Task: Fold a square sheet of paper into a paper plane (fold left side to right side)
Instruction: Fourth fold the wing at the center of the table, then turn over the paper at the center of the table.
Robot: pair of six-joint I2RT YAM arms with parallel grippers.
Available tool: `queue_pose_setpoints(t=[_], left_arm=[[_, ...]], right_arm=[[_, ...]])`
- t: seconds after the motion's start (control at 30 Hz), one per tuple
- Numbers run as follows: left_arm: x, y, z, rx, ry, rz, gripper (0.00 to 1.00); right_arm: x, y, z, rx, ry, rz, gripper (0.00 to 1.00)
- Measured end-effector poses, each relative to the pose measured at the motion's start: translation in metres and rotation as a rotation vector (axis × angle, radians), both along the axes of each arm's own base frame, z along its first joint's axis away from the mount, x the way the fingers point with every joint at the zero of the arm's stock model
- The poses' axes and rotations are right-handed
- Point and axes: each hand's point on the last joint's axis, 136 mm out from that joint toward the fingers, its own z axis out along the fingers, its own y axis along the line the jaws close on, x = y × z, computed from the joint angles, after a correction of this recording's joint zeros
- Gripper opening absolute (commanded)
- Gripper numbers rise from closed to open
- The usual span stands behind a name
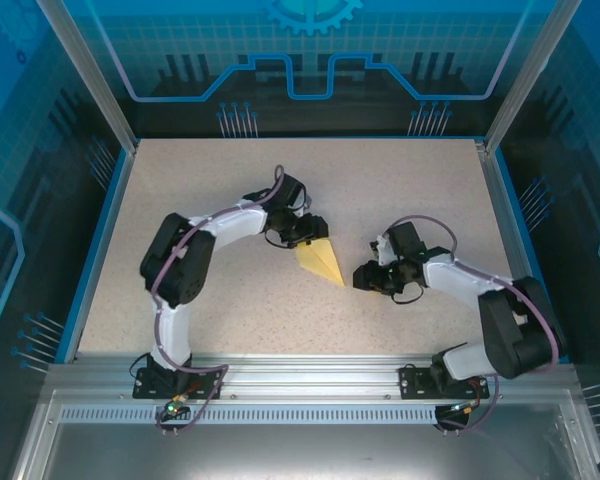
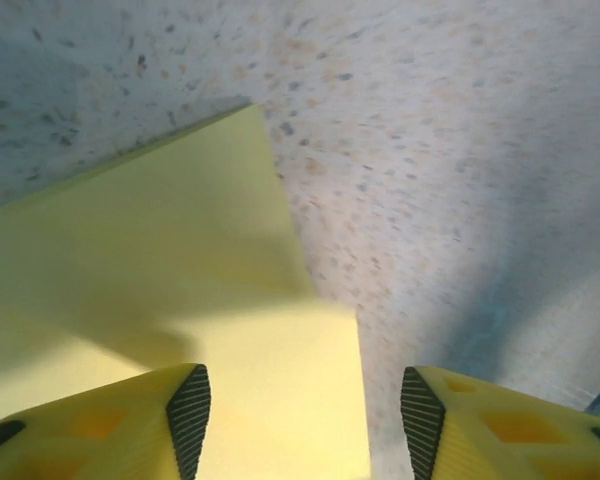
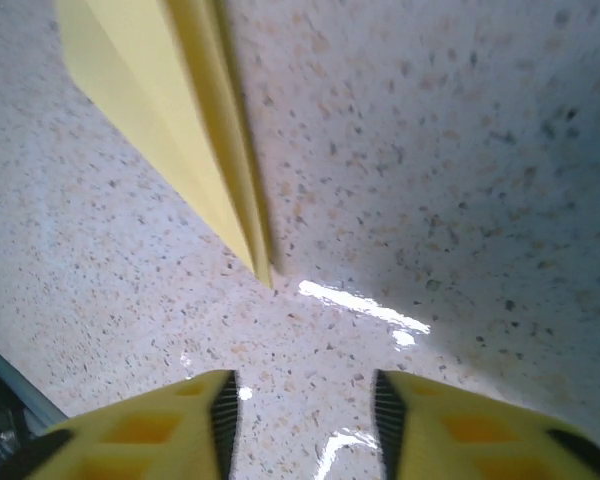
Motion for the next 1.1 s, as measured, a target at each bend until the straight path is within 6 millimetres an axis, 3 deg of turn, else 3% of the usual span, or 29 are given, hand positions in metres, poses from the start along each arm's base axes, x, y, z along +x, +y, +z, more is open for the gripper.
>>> queue_pose_setpoints(t=[0.1,0.2,0.43,0.77,1.1], left_arm=[[-0.008,0.013,0.037,-0.026,-0.071,0.037,0.62],[-0.016,0.021,0.049,-0.053,-0.100,0.072,0.62],[-0.019,0.022,-0.002,-0.050,0.006,0.137,0.58],[-0.004,0.001,-0.044,-0.115,0.082,0.153,0.47],[0.006,-0.019,-0.042,-0.191,0.068,0.138,0.22]], right_arm=[[0.005,-0.004,0.016,-0.009,-0.084,0.012,0.65],[0.009,-0.004,0.028,0.001,-0.151,0.016,0.69],[0.004,0.000,0.039,0.055,-0.195,0.023,0.69],[-0.003,0.003,0.047,0.104,-0.215,0.016,0.68],[-0.004,0.002,0.048,0.111,-0.219,0.007,0.71]])
